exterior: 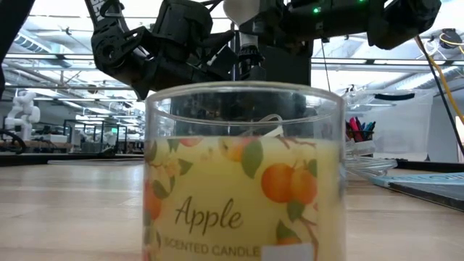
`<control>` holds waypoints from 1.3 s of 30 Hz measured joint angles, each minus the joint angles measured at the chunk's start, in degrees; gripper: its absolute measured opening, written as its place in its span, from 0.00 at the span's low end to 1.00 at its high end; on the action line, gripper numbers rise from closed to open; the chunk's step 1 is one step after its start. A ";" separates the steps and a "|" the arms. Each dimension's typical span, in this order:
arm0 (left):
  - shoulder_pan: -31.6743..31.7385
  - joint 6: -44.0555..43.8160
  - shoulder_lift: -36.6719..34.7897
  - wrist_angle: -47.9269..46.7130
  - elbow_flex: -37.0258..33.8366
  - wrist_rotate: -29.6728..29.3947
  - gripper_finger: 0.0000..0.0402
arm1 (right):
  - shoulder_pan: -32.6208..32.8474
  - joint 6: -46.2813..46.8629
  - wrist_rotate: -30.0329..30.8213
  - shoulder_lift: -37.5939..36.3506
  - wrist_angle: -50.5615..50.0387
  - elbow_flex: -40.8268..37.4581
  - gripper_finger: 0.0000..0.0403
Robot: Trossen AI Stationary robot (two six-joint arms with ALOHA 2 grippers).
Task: Screw lightbulb
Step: Remove the white lightbulb from the brown lamp
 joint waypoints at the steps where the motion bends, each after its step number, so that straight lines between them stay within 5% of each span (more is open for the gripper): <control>1: 0.00 0.00 0.00 -0.09 0.00 0.09 0.08 | 0.00 -0.05 -0.04 0.00 -0.09 0.00 0.36; 16: 0.37 2.69 -0.23 -1.07 -0.19 5.70 0.08 | 0.04 -1.62 -1.29 -0.52 -2.94 0.00 0.36; 22: 0.46 3.50 -0.26 -0.58 -0.87 8.06 0.08 | 0.09 -2.36 -3.25 -5.32 -11.96 0.00 0.36; 39: 0.76 7.02 -0.11 3.47 -1.18 18.47 0.08 | -5.74 -5.28 -24.45 -15.17 -30.25 -0.04 0.36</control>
